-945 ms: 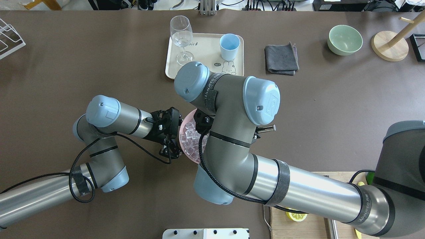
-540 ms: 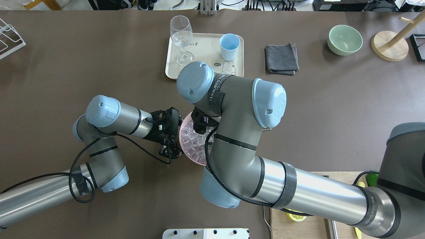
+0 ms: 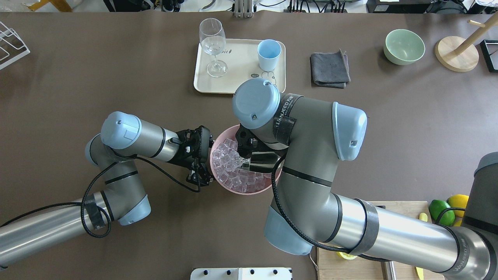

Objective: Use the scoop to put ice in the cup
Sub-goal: 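Push the scoop down into the ice cubes with the right gripper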

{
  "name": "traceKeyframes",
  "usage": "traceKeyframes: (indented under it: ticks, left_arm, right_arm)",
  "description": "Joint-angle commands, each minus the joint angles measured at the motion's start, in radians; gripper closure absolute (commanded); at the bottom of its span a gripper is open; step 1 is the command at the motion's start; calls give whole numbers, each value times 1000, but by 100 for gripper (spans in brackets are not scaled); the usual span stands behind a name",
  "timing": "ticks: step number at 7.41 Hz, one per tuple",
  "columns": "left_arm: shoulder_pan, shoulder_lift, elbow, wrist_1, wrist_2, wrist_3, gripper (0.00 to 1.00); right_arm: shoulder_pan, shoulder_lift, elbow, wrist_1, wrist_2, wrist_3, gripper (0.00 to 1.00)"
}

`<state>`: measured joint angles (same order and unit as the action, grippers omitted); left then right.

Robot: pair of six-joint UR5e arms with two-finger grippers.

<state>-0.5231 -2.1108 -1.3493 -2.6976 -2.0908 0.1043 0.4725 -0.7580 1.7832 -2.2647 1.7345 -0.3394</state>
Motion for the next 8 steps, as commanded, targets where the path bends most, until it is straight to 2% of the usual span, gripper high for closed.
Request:
traceKeyframes:
  ticks: [1,2,5,8]
  left_arm:
    - [0,0,1,1,0,0,4]
    - [2,0,1,1,0,0,4]
    - [5,0,1,2,0,3,4]
    - [6,0,1,5,2,3,4]
  right_arm:
    - [0,-24,-8,97,0,71,100]
    - [0,-27,-17,99,-1,72,100]
    - [0,-60,-19,223,5,138,100]
    - [0,-98,18,301,10,169,100]
